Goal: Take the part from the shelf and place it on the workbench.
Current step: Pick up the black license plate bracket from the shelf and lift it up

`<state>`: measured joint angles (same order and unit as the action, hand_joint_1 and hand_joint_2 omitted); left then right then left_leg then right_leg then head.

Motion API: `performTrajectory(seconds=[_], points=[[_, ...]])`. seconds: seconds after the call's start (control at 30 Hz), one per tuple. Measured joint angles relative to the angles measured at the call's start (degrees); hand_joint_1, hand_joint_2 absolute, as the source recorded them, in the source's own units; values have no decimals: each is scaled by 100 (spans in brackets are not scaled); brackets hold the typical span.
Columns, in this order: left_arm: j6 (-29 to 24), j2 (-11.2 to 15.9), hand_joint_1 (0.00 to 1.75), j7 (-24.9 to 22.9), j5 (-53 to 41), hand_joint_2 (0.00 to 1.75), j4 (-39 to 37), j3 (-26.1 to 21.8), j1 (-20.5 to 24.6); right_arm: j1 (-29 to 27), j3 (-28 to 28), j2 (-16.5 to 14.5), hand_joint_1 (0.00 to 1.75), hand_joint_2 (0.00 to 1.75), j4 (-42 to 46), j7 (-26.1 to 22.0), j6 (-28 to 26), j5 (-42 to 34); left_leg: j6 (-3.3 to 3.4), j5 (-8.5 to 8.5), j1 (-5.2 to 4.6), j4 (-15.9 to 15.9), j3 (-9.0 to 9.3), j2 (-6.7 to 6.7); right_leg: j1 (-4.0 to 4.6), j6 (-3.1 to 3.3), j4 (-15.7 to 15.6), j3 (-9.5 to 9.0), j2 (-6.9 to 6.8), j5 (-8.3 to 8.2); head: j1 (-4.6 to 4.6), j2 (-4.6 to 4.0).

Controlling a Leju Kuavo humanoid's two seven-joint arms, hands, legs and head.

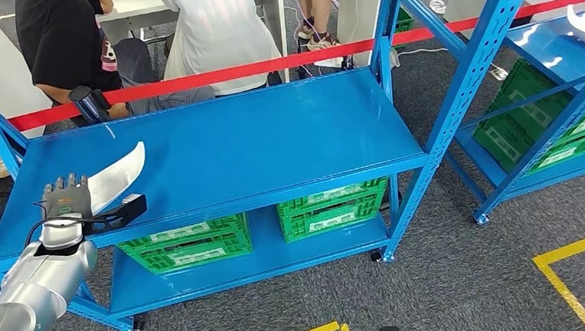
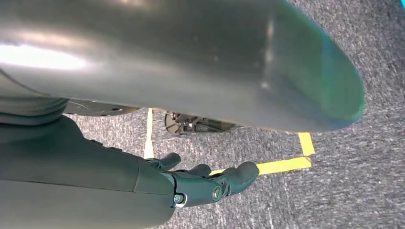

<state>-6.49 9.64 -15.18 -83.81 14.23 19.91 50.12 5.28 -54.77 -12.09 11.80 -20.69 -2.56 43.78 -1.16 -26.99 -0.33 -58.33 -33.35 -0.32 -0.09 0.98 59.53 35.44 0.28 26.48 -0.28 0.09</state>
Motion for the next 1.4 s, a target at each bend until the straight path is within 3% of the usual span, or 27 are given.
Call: performTrajectory(seconds=[0.07, 0.33, 0.73, 0.87, 1.0, 1.27, 1.4], points=[[-86, 0, 175, -1, -22, 175, 1, -10, 0, 10, 0, 0, 0, 0, 0, -8, -4, 0, 0, 0, 0, 0, 0, 0, 0, 0, 0, 0, 0, 0, 0, 0], [-561, -3, 175, 138, -87, 175, 2, -55, -9, 72, -1, -9, 0, 0, -2, 2, -43, 2, 0, 0, 0, 0, 0, 0, 0, 0, 0, 1, 0, 0, 0, 0], [-648, -2, 175, 203, -263, 175, 2, -114, -19, 84, -1, -26, 0, 0, 0, -4, -104, 6, 0, 0, 0, 0, -1, 0, 0, 0, 0, 1, 0, 0, 0, 0], [-829, 6, 175, 206, -419, 0, 2, -100, -44, 84, -1, -26, 0, 0, -1, -17, -107, 6, 0, 0, 0, 0, -1, 0, 0, 0, 0, 1, 0, 0, 0, 0], [-973, 50, 175, 223, -428, 175, 2, 14, -70, 85, -1, -26, 0, 0, -1, -20, -107, 11, 0, 0, 0, 0, -1, 1, 0, 0, 0, 1, 1, 0, 0, 0], [-2160, 153, 175, 488, -215, 175, 28, 306, -96, 81, -1, -26, 0, 0, 0, -11, -96, 48, 0, 0, 0, 0, -1, 0, 0, 0, 0, 2, 0, 0, 0, 0], [-2845, 30, 175, 1628, 919, 175, 145, -3, -128, 69, -2, -26, 0, 0, -1, -5, -79, 43, 0, -1, 0, 0, -1, -1, -2, 0, 0, 3, -1, 0, 0, 0]])
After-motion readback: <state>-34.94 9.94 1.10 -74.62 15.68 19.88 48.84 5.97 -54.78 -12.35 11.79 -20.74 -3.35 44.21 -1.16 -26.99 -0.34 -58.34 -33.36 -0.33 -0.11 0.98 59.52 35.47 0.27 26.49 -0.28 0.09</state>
